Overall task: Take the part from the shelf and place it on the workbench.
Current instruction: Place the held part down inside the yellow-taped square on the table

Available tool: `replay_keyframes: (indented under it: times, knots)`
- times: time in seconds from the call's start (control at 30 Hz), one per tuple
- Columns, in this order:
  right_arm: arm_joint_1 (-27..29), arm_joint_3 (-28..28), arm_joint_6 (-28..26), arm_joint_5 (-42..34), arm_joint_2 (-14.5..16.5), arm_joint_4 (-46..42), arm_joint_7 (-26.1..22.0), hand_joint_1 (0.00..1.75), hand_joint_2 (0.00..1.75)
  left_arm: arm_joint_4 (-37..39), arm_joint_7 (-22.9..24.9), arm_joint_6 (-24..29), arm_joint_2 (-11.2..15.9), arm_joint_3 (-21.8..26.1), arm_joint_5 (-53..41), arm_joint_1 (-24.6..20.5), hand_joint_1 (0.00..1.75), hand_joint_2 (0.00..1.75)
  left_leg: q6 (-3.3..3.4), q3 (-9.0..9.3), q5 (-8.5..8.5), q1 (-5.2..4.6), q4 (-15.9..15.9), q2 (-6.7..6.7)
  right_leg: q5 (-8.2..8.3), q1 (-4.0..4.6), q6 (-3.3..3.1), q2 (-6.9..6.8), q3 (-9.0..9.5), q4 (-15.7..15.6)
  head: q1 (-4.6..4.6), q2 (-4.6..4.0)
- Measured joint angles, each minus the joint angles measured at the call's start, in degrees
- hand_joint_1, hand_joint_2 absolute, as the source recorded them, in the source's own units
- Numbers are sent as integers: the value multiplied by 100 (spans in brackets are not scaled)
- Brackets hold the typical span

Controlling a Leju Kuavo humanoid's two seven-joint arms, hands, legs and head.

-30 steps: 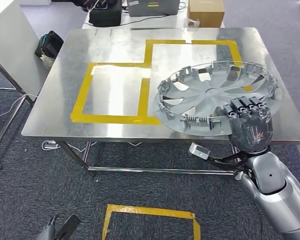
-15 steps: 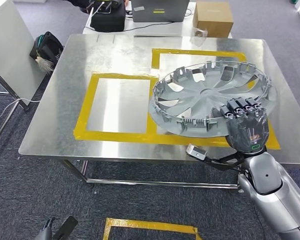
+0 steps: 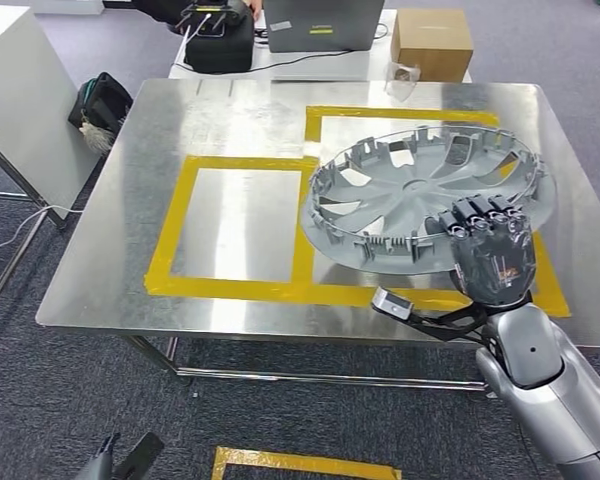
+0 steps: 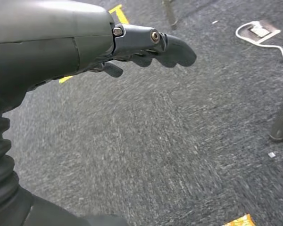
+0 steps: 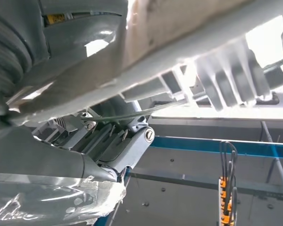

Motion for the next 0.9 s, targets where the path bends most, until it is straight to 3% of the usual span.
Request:
replay_keyframes:
  times: [0.3, 0.57, 0.9]
  knots:
    - [-25, 32, 0, 0, 51, 33, 0, 175, 175, 0, 68, 52, -25, -59, -231, -26, 0, 175, -74, 10, 31, 13, -51, 2, -2, 10, -44, -2, -6, 3, 4, 0]
    - [-36, 32, 220, 27, 122, 79, 233, 175, 175, 0, 116, 66, -80, -260, -375, -27, 0, 175, -80, 10, 33, 1, -47, 1, 7, -1, -46, -7, 4, -8, 5, 0]
    - [996, -680, 182, 108, -69, -62, 599, 175, 175, 0, 93, 204, -86, -261, -166, 102, 0, 175, -65, 9, 22, -8, -40, -1, 11, -10, -41, -11, 14, -27, 5, 0]
